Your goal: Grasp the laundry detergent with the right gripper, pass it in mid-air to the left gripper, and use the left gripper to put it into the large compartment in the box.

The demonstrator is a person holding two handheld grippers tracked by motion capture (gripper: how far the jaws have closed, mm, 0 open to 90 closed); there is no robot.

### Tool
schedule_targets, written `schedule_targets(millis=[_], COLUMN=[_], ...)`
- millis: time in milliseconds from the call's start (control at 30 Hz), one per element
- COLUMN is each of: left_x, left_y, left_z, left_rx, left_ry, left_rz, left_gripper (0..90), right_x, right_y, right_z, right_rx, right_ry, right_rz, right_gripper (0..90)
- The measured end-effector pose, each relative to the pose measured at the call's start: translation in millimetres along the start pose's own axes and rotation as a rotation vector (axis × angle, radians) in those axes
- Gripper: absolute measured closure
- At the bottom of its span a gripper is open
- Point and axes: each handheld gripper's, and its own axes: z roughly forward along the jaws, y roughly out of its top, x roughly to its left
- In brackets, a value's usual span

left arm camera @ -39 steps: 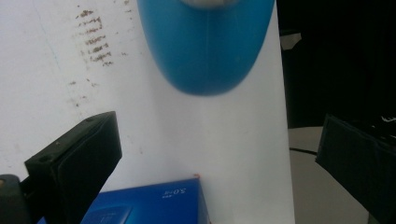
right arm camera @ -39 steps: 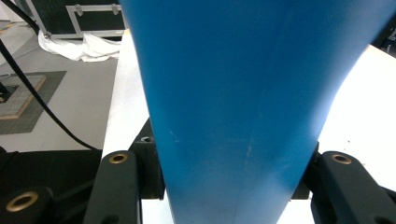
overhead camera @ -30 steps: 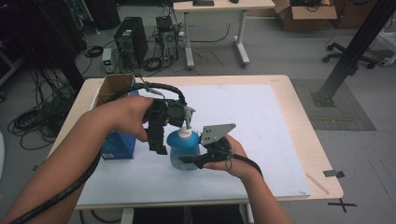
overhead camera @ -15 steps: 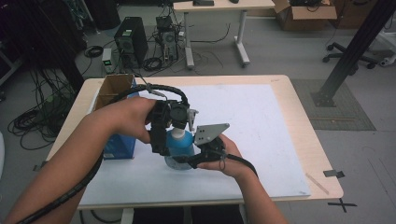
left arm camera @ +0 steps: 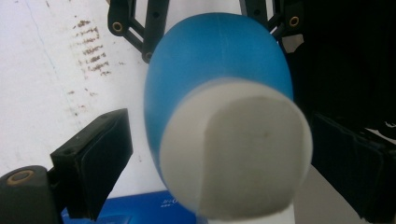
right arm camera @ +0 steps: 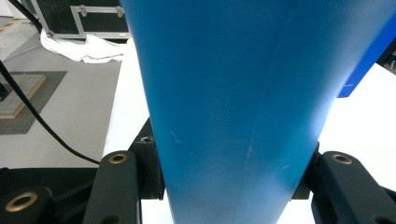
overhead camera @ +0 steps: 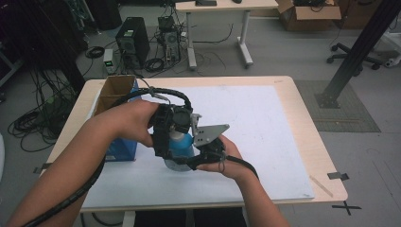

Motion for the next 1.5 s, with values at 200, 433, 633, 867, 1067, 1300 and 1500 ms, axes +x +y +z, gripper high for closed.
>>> schedule_targets(millis=[200, 433, 633, 867, 1067, 1300, 1500], left_x=[-0.8, -2.4, -3.7, -4.0, -4.2, -4.6, -4.5], left_y=[-0.6, 1.9, 2.4, 3.2, 5.8, 7.3, 7.3], left_z=[3.0, 3.4, 3.1, 4.3, 5.9, 7.7, 6.5], left_rx=[0.009, 0.017, 0.024, 0.033, 0.036, 0.054, 0.058], left_ry=[-0.002, 0.005, -0.001, 0.008, 0.014, 0.001, 0.006], left_rz=[-0.004, -0.003, -0.005, -0.016, -0.015, -0.022, -0.029], left_gripper=[11.7, 14.2, 18.1, 19.0, 21.4, 29.2, 33.5], right_x=[0.8, 2.2, 3.0, 4.6, 4.2, 4.4, 4.6], right_y=[2.1, 4.6, 5.2, 4.6, 6.0, 6.5, 6.8], right_z=[2.3, 4.7, 4.9, 3.9, 4.5, 4.8, 5.0], right_rx=[0.001, 0.001, 0.004, 0.004, -0.01, -0.007, -0.012], right_ry=[-0.007, -0.009, -0.014, -0.016, -0.019, -0.019, -0.02], right_rz=[-0.007, -0.006, -0.007, 0.001, -0.005, -0.003, -0.007], right_gripper=[46.5, 46.5, 46.5, 46.5, 46.5, 46.5, 46.5])
